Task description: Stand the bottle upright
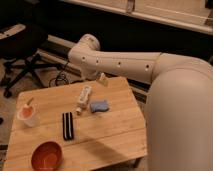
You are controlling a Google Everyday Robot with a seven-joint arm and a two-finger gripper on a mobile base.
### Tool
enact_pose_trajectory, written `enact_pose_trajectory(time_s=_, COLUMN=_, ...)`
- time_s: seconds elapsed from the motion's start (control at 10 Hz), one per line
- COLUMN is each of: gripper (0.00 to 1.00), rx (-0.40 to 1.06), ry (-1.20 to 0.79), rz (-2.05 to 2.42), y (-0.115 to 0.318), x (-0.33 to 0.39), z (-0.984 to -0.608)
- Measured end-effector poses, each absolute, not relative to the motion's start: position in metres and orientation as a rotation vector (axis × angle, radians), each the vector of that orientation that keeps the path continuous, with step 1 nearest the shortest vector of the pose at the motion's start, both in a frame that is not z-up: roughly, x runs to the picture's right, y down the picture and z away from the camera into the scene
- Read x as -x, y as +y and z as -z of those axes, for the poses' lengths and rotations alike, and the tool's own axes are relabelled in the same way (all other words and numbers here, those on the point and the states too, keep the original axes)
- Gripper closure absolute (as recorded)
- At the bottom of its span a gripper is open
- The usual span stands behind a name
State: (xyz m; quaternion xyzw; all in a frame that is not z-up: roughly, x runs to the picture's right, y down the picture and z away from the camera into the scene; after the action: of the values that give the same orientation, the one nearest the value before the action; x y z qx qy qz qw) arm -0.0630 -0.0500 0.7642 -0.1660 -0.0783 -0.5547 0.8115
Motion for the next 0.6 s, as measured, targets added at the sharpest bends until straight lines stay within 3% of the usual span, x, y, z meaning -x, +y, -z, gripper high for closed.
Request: enact_pose_trajectory(time_s=0.6, gripper=0.20, rx=0.354, ry=-0.169, rz=1.188, y=-0.0496, x=0.0654, z=-0.7640)
